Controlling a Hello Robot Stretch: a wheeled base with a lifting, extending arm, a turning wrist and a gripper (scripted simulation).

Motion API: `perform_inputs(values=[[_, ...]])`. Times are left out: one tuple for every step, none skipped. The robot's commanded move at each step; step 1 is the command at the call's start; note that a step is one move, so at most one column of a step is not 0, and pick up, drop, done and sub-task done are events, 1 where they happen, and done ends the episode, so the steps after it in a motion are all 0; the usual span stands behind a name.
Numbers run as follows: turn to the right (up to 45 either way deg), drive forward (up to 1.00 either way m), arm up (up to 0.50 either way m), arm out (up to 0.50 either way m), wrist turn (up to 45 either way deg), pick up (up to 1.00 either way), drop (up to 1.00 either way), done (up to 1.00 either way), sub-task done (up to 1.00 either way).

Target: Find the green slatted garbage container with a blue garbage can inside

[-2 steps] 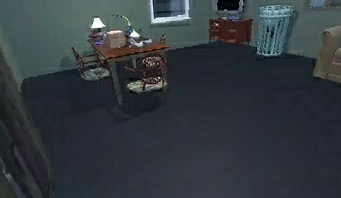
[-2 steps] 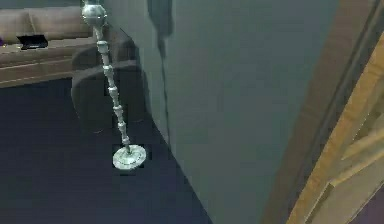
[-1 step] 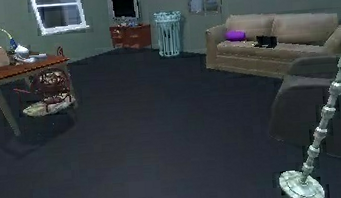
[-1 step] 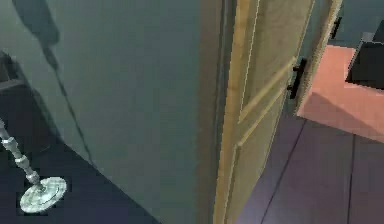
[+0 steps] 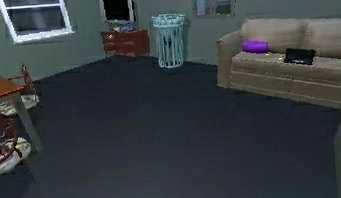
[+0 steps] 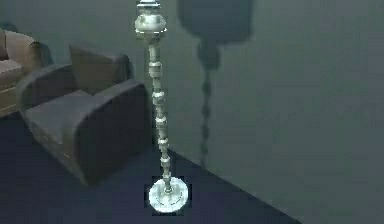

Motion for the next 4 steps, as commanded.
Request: perform_inputs(values=[[0.0,1.00,0.00,0.00,0.0,0.00,0.00,0.00,0.00],[0.0,1.00,0.00,0.00,0.0,0.00,0.00,0.00,0.00],[3.0,0.00,0.00,0.00,0.0,0.00,0.00,0.00,0.00],[0.0,1.00,0.00,0.00,0.0,0.00,0.00,0.00,0.00]])
